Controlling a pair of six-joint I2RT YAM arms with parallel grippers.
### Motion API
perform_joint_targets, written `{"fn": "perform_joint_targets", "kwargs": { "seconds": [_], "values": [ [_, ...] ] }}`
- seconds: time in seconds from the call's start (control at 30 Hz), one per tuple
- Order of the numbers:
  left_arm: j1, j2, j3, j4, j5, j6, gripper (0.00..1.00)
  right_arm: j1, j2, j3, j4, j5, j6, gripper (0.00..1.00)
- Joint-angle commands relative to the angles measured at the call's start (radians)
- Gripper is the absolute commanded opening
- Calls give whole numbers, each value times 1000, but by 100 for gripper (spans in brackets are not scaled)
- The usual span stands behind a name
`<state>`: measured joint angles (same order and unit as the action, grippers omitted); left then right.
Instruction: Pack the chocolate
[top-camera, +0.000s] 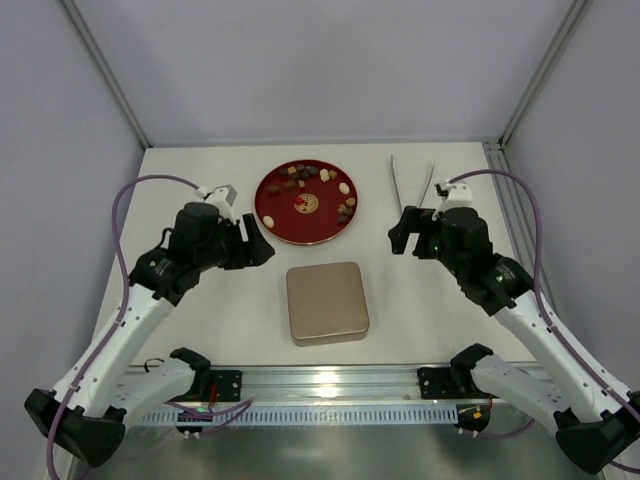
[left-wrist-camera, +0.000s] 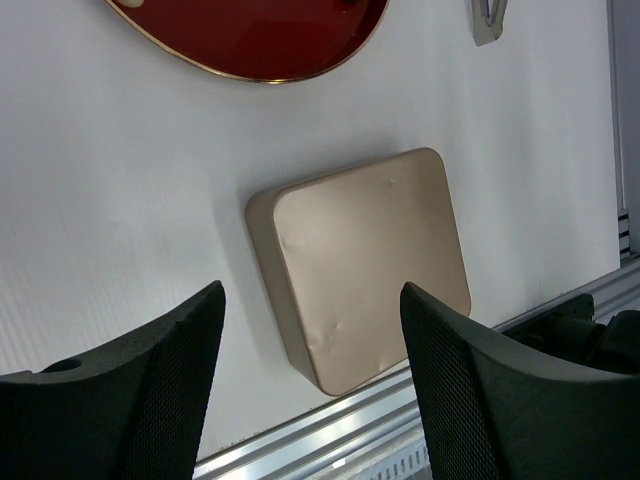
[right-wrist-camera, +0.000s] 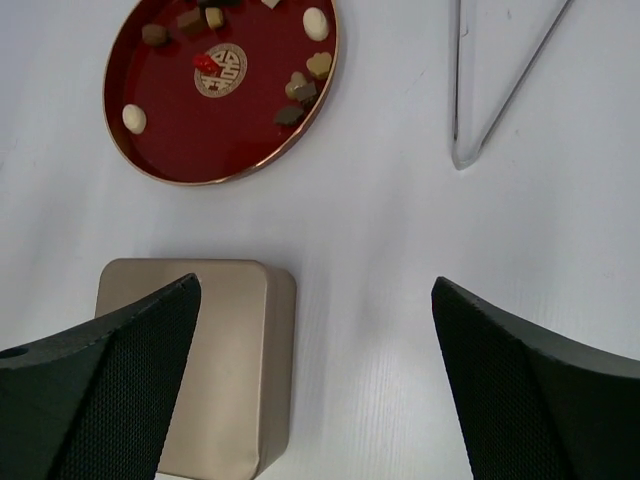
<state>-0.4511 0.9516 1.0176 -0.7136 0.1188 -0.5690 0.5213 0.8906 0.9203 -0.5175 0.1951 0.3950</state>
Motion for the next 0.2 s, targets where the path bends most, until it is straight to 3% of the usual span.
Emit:
{"fn": "perform_joint_targets", "kwargs": {
  "seconds": [0.0, 0.17],
  "values": [
    [8, -30, 15, -37, -13, 24, 70, -3, -82, 28, -13, 70, -19, 97],
    [8, -45, 12, -40, -1, 21, 70, -3, -119, 26, -19, 113, -22, 100]
  ]
}}
